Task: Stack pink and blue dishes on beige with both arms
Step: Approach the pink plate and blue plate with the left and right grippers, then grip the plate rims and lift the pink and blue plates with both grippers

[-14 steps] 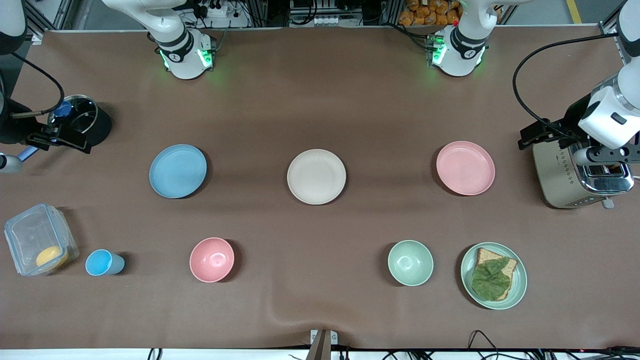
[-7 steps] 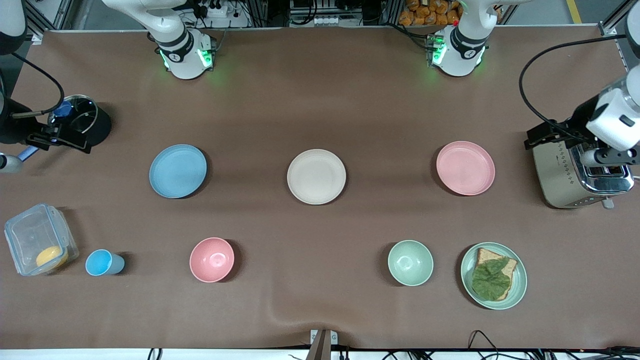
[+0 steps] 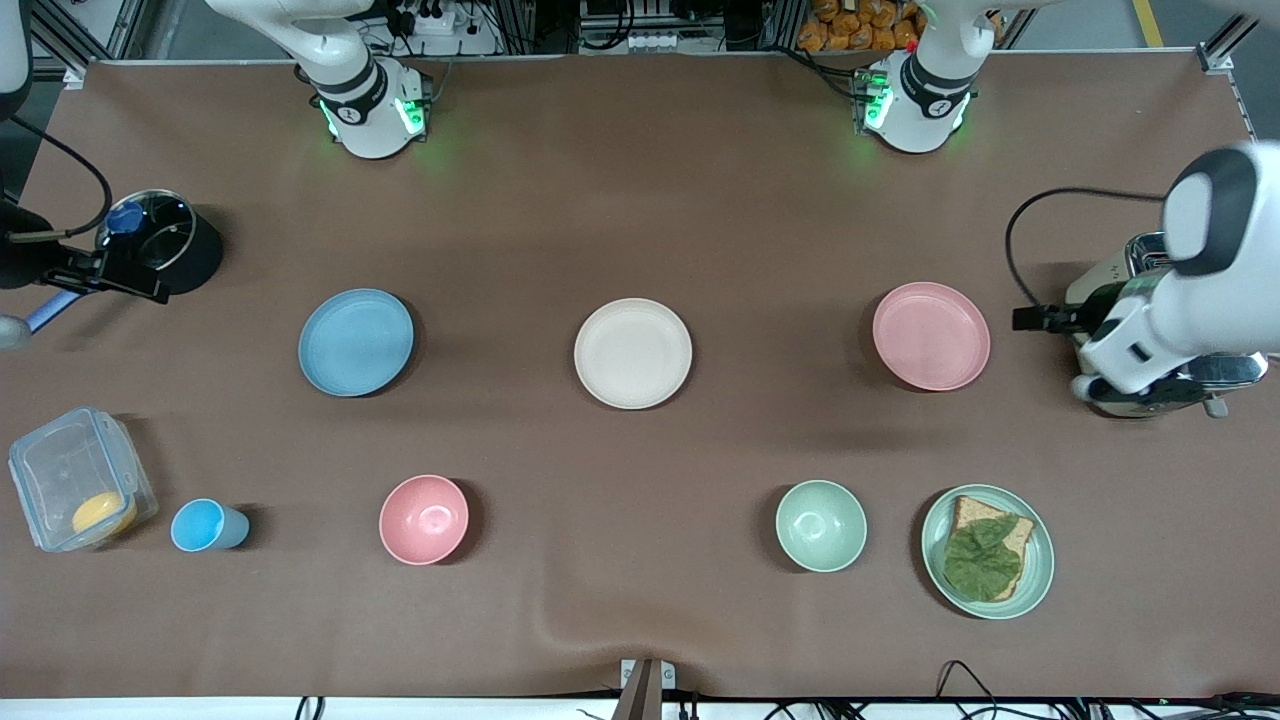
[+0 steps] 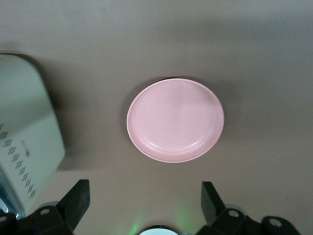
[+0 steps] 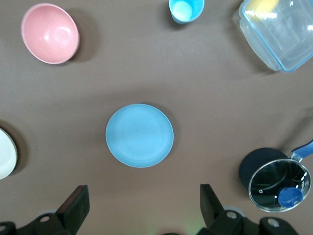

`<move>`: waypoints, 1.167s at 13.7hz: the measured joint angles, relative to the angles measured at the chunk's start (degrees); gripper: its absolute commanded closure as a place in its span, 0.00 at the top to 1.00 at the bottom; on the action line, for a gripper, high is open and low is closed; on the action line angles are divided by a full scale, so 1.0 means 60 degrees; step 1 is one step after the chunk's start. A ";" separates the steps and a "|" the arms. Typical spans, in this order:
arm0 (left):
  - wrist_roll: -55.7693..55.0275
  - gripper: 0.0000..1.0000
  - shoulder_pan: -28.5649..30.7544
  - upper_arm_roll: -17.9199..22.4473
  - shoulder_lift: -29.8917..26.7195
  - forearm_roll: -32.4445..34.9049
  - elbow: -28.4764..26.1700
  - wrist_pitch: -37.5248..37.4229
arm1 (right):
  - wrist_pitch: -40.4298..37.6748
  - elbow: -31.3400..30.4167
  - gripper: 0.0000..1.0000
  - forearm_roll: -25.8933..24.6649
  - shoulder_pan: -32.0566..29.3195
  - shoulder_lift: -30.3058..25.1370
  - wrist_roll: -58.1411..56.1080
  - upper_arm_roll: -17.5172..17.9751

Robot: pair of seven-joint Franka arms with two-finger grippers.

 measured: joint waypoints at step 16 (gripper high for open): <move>0.1610 0.08 0.1269 -0.0062 0.1716 -0.0348 -0.3495 0.4489 | 0.3018 -0.3646 1.00 0.0820 -0.1052 0.1625 -0.2868 -0.0007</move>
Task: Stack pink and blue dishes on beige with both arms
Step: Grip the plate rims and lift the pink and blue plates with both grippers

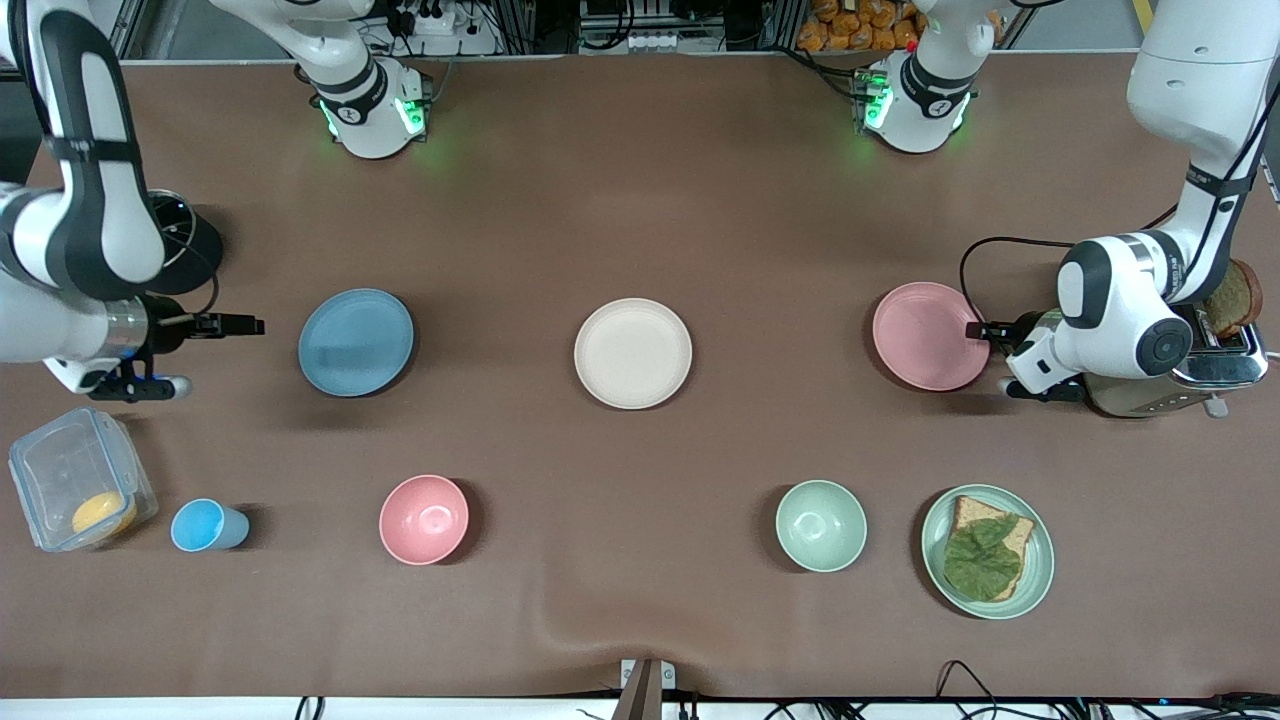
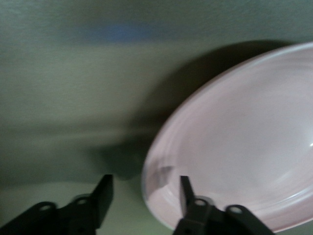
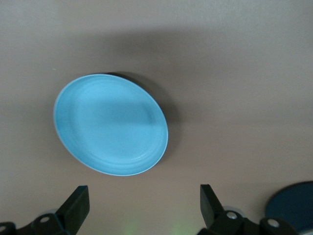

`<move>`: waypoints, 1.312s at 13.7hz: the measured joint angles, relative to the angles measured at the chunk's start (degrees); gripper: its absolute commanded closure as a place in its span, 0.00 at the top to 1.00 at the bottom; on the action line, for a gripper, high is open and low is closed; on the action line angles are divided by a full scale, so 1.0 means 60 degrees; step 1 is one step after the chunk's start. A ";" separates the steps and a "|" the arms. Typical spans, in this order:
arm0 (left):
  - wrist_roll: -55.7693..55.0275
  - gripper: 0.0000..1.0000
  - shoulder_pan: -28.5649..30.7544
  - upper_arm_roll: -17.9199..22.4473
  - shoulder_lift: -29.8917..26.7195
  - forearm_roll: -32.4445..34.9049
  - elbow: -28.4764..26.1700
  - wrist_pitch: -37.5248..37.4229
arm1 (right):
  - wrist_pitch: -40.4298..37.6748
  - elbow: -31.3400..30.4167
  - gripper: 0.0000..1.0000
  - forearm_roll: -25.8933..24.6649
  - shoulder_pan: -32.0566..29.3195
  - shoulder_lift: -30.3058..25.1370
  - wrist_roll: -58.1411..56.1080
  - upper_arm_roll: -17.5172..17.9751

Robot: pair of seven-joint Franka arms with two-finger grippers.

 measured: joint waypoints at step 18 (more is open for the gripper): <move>0.0092 0.00 -0.0613 -0.1971 0.0471 -0.3464 0.4382 -0.3414 | 0.1566 -0.0552 0.77 0.2048 -0.0672 0.2406 -0.3485 -0.0003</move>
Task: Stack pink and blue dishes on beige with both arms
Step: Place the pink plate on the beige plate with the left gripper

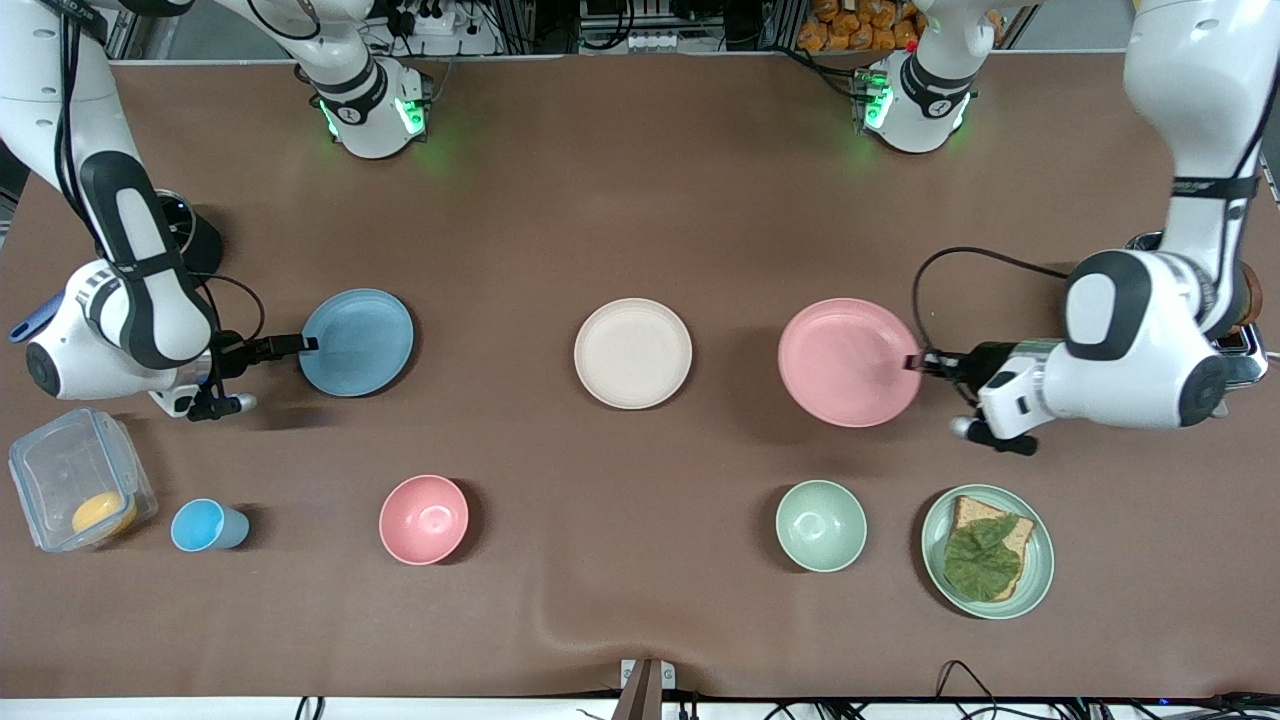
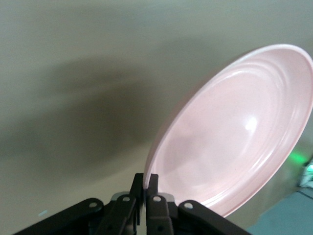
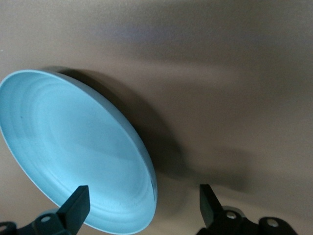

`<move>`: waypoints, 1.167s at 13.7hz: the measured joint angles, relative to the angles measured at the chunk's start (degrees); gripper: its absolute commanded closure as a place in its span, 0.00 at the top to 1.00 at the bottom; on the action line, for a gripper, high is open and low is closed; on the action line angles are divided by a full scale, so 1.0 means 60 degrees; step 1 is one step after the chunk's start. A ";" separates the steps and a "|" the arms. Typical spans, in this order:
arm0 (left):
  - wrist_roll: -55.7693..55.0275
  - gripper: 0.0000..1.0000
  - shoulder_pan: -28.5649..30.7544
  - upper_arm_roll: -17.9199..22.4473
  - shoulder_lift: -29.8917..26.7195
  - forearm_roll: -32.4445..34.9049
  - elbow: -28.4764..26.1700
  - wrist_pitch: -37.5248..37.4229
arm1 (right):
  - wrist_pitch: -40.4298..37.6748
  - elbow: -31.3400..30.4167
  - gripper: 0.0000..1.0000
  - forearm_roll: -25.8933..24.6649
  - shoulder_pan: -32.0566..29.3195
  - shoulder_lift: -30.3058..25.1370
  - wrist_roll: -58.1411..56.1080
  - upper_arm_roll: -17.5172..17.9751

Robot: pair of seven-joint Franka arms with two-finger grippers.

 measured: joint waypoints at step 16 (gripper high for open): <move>-0.1883 1.00 -0.4647 0.0062 0.2505 -0.0800 0.1012 0.3592 | -0.0702 0.0348 0.00 0.0049 0.0009 0.0188 -0.0285 0.0144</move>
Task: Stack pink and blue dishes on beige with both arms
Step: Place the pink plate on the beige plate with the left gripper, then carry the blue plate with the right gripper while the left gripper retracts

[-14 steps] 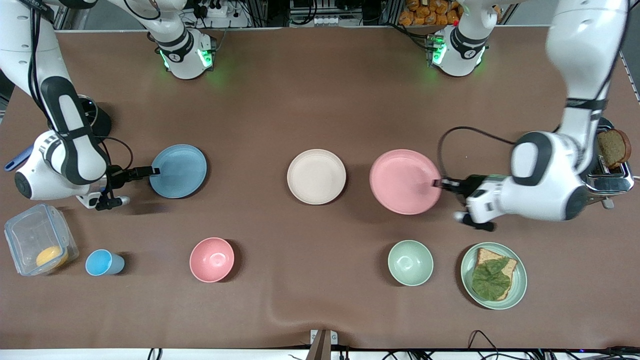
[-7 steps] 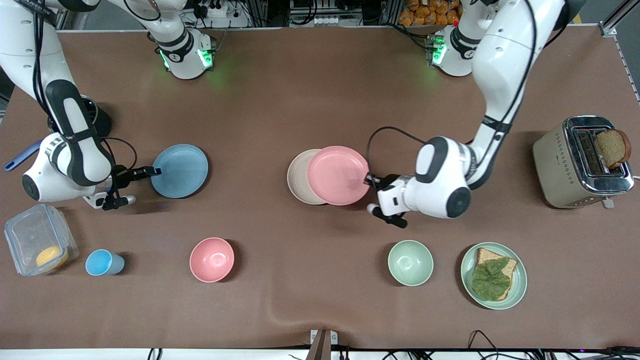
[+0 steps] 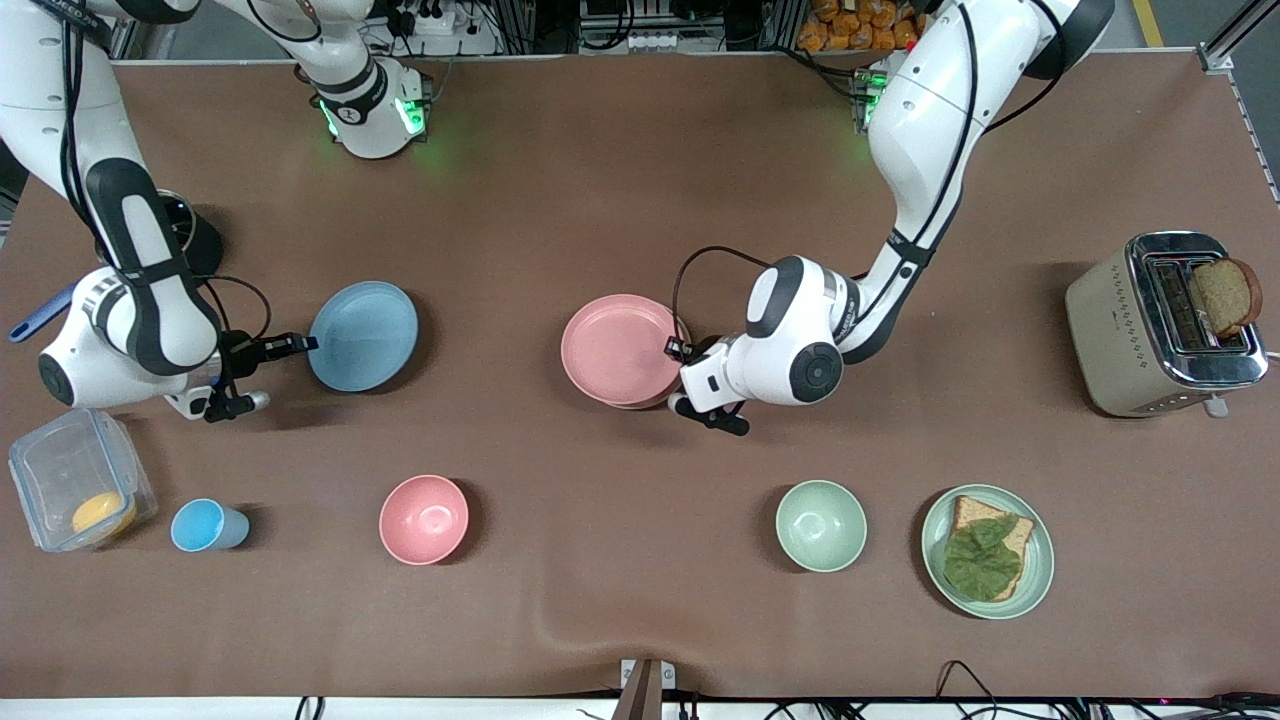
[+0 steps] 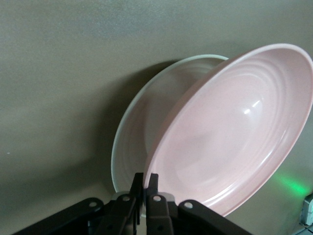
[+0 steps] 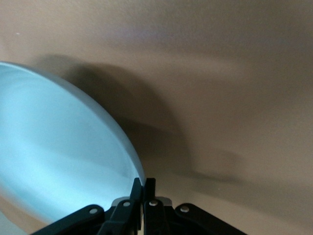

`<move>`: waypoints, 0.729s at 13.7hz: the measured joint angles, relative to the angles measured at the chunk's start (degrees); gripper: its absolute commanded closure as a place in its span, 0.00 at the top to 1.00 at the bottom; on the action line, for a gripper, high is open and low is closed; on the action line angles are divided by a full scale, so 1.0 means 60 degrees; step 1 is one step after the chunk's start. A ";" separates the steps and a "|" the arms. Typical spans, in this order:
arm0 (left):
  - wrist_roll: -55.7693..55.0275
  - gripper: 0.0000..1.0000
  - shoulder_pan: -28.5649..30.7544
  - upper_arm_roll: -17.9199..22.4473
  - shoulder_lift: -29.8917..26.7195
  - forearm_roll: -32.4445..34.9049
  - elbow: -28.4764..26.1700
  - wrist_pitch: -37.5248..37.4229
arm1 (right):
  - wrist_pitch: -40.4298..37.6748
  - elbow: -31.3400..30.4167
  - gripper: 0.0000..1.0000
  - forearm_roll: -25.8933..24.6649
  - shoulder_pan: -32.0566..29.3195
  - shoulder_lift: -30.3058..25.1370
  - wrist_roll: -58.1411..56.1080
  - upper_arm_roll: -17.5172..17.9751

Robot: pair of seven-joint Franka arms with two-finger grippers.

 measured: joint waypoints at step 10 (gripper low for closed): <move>-0.0003 1.00 0.1092 0.0105 -0.1617 0.3794 0.0493 -0.1062 | -0.1190 0.0780 0.00 0.0917 0.0373 -0.0003 0.0624 0.0075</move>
